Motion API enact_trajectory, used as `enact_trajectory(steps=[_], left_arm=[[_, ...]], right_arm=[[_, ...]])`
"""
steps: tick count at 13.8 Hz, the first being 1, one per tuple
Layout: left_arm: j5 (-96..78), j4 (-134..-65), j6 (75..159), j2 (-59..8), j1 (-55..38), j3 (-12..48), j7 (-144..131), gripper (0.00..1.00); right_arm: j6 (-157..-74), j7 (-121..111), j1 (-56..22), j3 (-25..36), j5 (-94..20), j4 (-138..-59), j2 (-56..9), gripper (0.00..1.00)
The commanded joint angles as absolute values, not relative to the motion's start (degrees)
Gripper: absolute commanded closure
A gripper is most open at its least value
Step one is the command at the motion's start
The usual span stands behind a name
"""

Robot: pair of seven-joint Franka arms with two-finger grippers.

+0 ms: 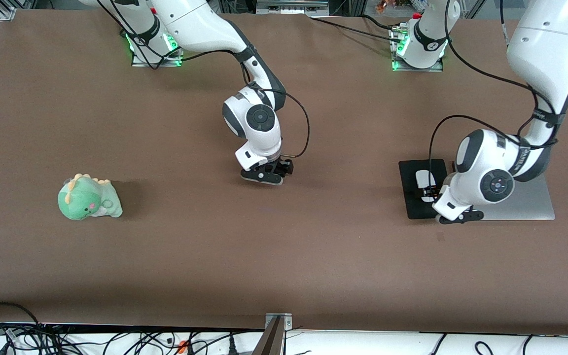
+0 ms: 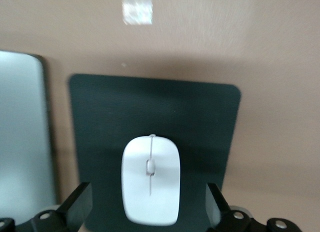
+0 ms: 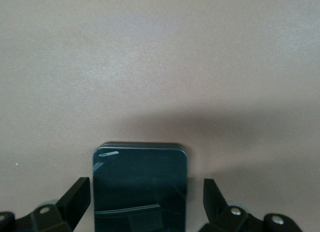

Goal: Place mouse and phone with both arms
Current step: 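Open the left gripper and lift it while the right gripper lifts the phone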

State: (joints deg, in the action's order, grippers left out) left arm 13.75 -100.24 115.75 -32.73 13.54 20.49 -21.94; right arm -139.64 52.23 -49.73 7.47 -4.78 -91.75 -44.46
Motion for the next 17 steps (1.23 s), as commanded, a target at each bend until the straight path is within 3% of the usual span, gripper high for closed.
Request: enact_trajectory(steps=[1, 5, 7, 8, 9, 11, 12, 15, 17], left_arm=[[14.85, -91.53, 104.37, -30.59, 13.10, 22.75, -21.36, 0.00], [15.12, -80.53, 93.01, -30.41, 13.10, 25.57, -20.75, 0.00], [14.94, -78.32, 90.27, -28.40, 13.18, 25.40, -18.73, 0.00], [14.59, -78.22, 90.26, -26.39, 13.44, 25.14, -17.15, 0.00], [14.42, -78.22, 90.18, -25.15, 13.80, 25.14, -15.92, 0.00], [14.41, -78.31, 90.00, -22.51, 13.89, 25.05, -14.77, 0.00], [14.33, -78.31, 89.22, -21.72, 13.89, 25.05, -14.59, 0.00], [14.24, -78.31, 88.51, -19.69, 14.76, 25.31, -14.41, 0.00], [13.45, -78.31, 88.42, -18.29, 14.94, 25.23, -14.50, 0.00]], right_arm=[[-139.75, 54.05, -50.45, 8.09, -3.96, -88.78, -46.40, 0.00], [-141.15, 54.14, -50.62, 8.17, -3.52, -88.77, -47.72, 0.00], [-141.15, 54.14, -50.62, 8.17, -2.81, -88.68, -47.90, 0.00], [-141.15, 53.97, -50.62, 8.17, -2.81, -88.68, -47.90, 0.07], [-141.15, 53.44, -50.54, 8.17, -2.81, -88.68, -47.81, 0.20], [-140.89, 52.91, -50.45, 8.17, -2.81, -88.59, -47.73, 0.62], [-140.63, 52.82, -50.36, 8.17, -2.81, -88.07, -47.64, 0.77], [-138.10, 51.78, -49.49, 8.26, -2.99, -86.49, -47.11, 0.87], [-129.95, 47.31, -46.86, 8.26, -3.51, -82.20, -46.67, 0.88]])
